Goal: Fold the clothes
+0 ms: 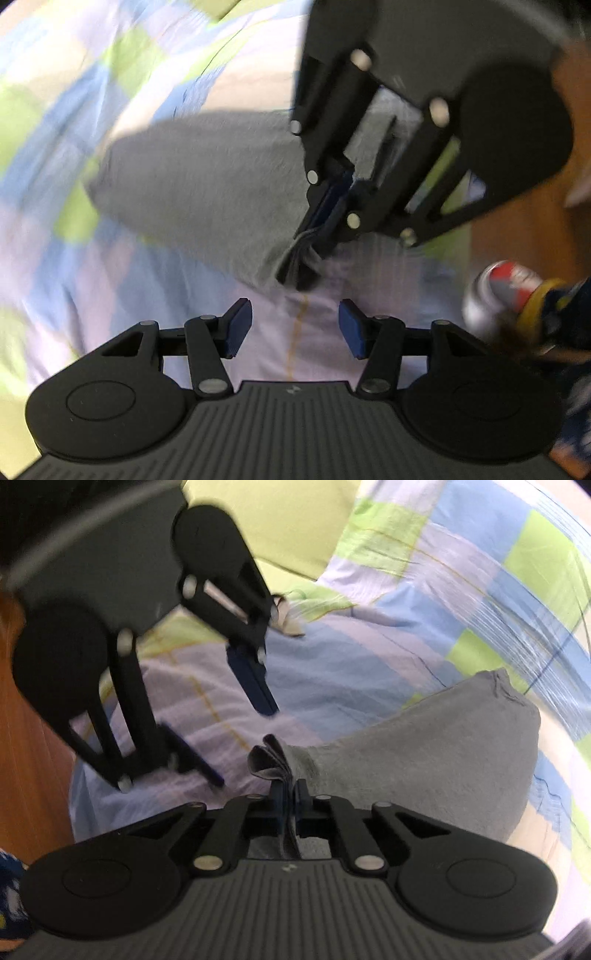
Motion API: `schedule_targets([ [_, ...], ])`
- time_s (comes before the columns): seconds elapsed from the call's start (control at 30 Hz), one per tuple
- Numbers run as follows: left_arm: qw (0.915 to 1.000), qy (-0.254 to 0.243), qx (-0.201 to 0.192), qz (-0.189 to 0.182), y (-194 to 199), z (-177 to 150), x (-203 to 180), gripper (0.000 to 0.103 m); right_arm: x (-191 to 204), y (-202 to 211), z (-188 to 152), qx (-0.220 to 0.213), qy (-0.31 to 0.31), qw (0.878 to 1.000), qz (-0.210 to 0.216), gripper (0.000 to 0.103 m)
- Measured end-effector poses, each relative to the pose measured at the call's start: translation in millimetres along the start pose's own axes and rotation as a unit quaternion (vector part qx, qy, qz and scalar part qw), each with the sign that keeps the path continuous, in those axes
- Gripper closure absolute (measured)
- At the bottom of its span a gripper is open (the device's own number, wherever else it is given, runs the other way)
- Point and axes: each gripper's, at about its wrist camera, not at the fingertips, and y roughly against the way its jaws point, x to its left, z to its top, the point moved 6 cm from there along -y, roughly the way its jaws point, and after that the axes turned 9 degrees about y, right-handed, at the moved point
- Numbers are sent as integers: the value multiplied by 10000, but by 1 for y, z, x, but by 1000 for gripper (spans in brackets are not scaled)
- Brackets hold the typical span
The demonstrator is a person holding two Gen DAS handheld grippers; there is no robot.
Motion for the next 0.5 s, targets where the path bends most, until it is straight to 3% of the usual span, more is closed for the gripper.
schedule_targets([
  [0.17,9951,-841,-508,-91,-12,5,-10,47,1,4,-2,-83,-6,10000,40,99],
  [0.23,9949,-721,-555,-440,-16,2,-7,73,0,4,-2,-150,-35,9999,56,98],
  [0.27,9948,-576,-551,-627,-17,0,-3,79,0,5,-3,-114,-62,9999,46,94],
  [0.3,9949,-530,-555,-662,-17,-1,-2,84,1,8,-6,-63,-93,9999,18,81],
  [0.33,9948,-534,-549,-673,-17,-3,-1,86,1,14,-11,-50,-79,9999,-35,74],
  [0.5,9958,-270,-537,-695,-23,-4,2,86,-2,52,-66,305,418,9970,-583,73],
])
